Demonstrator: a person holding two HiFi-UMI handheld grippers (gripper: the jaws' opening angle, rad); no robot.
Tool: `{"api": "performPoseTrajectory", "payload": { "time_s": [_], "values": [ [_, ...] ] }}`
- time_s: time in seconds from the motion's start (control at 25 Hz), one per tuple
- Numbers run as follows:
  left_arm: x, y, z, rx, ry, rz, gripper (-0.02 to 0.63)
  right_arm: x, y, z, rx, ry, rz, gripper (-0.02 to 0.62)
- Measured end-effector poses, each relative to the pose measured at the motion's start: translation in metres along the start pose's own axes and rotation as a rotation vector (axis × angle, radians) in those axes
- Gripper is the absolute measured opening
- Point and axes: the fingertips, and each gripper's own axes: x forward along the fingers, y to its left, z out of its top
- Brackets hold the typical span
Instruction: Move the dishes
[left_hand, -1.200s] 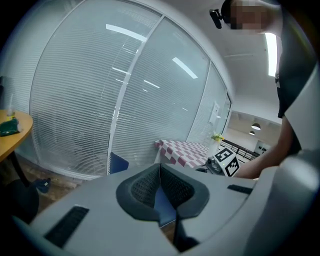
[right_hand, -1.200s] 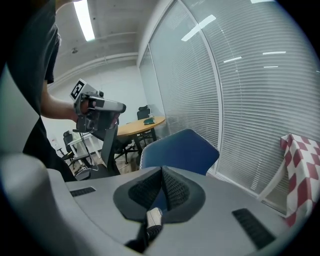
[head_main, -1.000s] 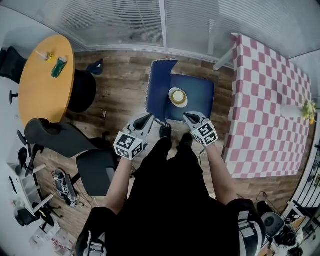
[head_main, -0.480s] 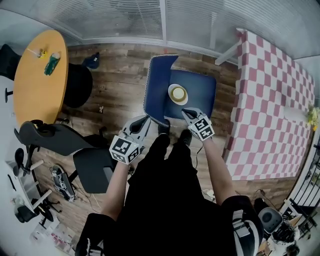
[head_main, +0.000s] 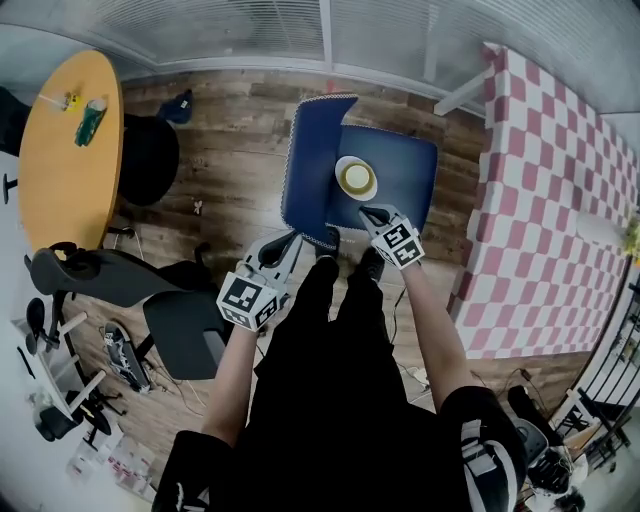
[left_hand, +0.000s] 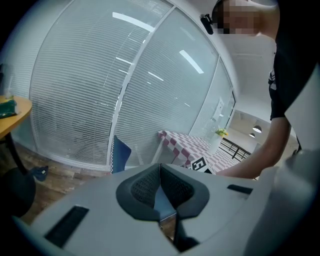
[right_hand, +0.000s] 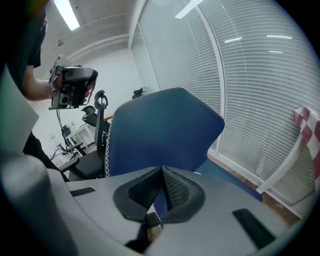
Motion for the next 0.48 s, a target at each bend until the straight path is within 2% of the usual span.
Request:
{"api": "performPoseTrajectory", "payload": {
  "time_s": [0.2, 0.48],
  "values": [
    [0.011, 0.007, -0.012, -0.015, 0.012, -0.001, 0.021, 0.019, -0.014, -0.016, -0.052, 0.054, -0.022, 0.015],
    [0.026, 0.015, -0.028, -0.029, 0.030, -0.007, 0.021, 0.044, -0.030, -0.040, -0.041, 0.094, -0.029, 0.017]
  ]
}}
